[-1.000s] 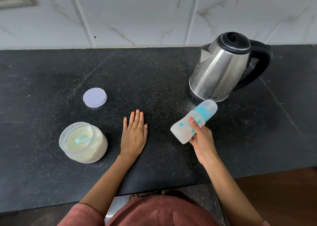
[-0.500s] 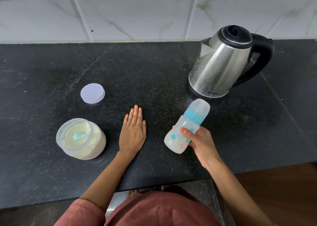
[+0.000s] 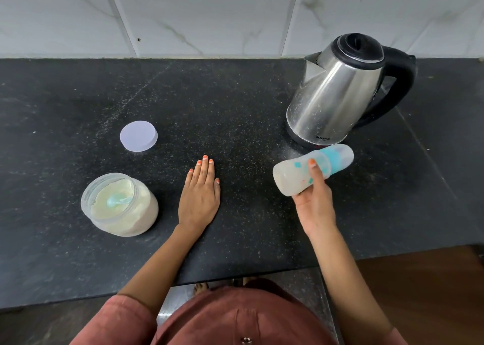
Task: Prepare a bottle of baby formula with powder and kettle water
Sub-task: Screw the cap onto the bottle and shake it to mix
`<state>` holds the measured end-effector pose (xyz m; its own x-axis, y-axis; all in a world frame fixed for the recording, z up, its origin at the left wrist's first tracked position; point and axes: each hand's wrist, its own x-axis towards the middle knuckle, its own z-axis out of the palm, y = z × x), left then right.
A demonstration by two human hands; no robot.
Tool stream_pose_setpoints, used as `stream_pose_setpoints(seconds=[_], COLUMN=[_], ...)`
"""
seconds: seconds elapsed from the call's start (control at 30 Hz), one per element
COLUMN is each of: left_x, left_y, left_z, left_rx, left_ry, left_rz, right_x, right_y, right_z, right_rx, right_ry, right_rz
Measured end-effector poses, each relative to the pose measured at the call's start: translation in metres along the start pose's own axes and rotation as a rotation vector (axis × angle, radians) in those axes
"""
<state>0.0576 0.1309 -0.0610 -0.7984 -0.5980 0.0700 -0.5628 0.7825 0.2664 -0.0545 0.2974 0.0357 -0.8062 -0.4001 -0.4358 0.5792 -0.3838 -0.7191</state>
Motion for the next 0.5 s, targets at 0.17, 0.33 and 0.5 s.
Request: stream_pose_setpoints(seconds=[0.17,0.33,0.5], left_x=[0.0,0.0,0.0], left_y=[0.0,0.001,0.002], left_z=[-0.001,-0.001,-0.002], left_rx=[-0.007,-0.007,0.001], left_ry=[0.002,0.002,-0.003], left_rz=[-0.003,-0.008,-0.006], right_x=[-0.021,0.001,-0.017], right_y=[0.022,-0.001,0.014], right_z=[-0.007,-0.006,-0.011], right_rx=[-0.434,0.018,-0.478], right_ry=[-0.239,-0.049,-0.262], right_rz=[0.139,0.0,0.063])
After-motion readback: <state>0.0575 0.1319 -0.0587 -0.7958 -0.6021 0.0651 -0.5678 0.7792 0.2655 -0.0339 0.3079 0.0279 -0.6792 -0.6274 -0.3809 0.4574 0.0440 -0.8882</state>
